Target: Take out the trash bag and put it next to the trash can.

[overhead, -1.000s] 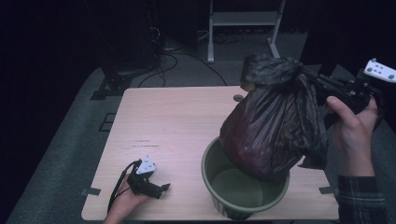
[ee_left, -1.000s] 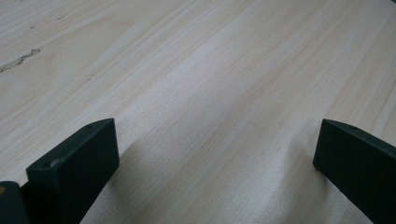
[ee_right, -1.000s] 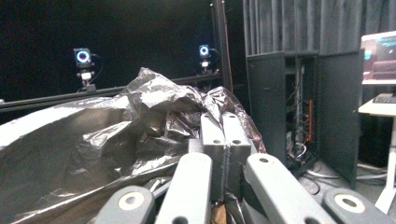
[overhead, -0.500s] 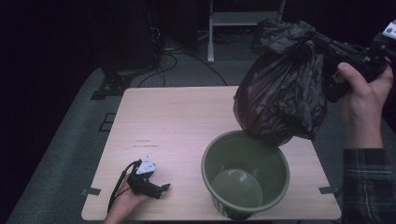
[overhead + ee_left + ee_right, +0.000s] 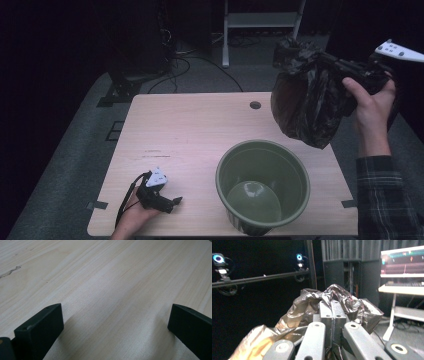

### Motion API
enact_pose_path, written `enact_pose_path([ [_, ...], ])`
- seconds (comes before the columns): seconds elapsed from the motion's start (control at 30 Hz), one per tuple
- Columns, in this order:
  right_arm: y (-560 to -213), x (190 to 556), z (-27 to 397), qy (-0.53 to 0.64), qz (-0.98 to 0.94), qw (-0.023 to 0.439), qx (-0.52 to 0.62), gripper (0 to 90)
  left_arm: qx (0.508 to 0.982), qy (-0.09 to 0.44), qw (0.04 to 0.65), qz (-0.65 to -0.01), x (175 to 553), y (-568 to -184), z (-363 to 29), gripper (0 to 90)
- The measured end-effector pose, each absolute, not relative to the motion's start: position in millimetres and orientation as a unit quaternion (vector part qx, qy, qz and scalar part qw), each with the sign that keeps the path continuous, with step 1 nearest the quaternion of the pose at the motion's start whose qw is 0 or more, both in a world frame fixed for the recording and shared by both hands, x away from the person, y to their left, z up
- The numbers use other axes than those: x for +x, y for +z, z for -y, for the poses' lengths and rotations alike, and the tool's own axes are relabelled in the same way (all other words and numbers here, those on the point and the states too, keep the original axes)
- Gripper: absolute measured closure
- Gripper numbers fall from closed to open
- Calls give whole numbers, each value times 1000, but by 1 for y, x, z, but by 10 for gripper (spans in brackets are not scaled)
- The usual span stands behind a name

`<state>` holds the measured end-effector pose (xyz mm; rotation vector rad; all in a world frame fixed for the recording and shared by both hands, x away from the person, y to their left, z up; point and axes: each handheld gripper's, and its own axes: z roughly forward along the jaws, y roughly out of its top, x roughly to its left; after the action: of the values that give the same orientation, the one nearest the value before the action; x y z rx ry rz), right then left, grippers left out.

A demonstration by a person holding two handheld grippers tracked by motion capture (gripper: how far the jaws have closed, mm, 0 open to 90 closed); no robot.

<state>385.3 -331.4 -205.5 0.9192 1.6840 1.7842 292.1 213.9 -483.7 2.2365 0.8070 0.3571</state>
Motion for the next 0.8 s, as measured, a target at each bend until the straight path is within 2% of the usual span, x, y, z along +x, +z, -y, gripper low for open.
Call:
enact_pose_path([
  [0.27, -255, 397, 333, 630, -636, 247, 372, 900, 868, 138, 361, -313, 292, -484, -214, 0],
  [0.53, -293, 402, 315, 620, -651, 221, 378, 900, 868, 138, 361, -313, 291, -484, -214, 0],
  [0.6, -301, 402, 311, 618, -655, 212, 380, 874, 868, 138, 361, -313, 291, -484, -214, 0],
  [0.63, -304, 401, 309, 615, -658, 211, 380, 815, 868, 137, 361, -313, 291, -484, -214, 0],
  [0.8, -308, 393, 303, 575, -674, 247, 393, 334, 867, 138, 363, -313, 291, -484, -213, 0],
])
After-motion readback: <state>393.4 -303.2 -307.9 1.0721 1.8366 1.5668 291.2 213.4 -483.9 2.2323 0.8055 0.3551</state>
